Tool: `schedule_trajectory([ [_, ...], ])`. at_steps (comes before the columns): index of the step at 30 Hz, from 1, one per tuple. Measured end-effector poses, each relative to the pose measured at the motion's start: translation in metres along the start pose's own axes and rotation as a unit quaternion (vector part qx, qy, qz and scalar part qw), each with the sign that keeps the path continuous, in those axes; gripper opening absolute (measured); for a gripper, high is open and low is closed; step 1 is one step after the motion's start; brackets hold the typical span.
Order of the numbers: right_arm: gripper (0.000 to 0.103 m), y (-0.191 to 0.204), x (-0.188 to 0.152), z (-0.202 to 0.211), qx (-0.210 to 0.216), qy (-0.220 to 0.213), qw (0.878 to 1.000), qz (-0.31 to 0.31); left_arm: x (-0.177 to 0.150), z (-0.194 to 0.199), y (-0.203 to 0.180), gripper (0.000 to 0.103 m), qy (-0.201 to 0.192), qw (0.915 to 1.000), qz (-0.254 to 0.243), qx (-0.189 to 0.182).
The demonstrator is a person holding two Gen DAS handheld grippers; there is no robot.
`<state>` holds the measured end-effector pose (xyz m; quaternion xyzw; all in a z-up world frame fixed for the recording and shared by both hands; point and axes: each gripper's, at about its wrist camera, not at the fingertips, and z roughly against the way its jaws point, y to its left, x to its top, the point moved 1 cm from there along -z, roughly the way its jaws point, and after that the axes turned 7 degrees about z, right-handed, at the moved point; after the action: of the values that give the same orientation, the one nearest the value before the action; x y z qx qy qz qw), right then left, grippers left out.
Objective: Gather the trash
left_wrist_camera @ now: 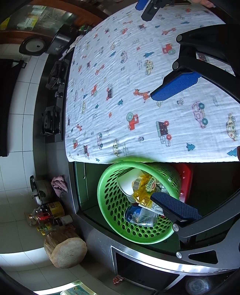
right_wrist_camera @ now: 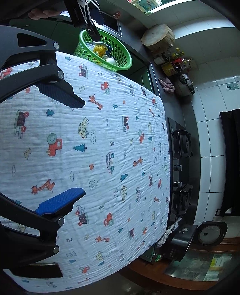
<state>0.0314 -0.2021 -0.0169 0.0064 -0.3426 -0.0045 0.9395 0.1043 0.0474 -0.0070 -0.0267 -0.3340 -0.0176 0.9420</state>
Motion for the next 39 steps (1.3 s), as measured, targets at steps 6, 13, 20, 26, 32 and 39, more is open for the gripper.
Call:
schedule_trajectory([
  [6, 0.085, 0.0, -0.003, 0.007, -0.006, -0.003, 1.0, 0.0, -0.005, 0.009, -0.01, 0.098, -0.006, 0.9999, -0.011, -0.011],
  [13, 0.087, 0.006, -0.005, 0.019, -0.005, -0.012, 1.0, 0.008, -0.012, 0.019, -0.016, 0.098, -0.013, 0.9997, -0.012, -0.017],
  [20, 0.087, 0.014, -0.005, 0.022, 0.009, -0.017, 1.0, 0.023, -0.019, 0.027, -0.015, 0.098, -0.015, 0.9998, -0.004, -0.007],
  [26, 0.087, 0.027, -0.004, 0.023, 0.024, -0.018, 0.999, 0.044, -0.025, 0.041, -0.008, 0.098, -0.026, 0.9995, 0.013, 0.006],
  [32, 0.087, 0.038, -0.004, 0.025, 0.04, -0.021, 0.997, 0.063, -0.032, 0.051, 0.003, 0.098, -0.03, 0.9986, 0.039, 0.021],
  [39, 0.088, 0.048, -0.005, 0.029, 0.057, -0.024, 0.995, 0.08, -0.04, 0.06, 0.009, 0.098, -0.034, 0.9971, 0.058, 0.035],
])
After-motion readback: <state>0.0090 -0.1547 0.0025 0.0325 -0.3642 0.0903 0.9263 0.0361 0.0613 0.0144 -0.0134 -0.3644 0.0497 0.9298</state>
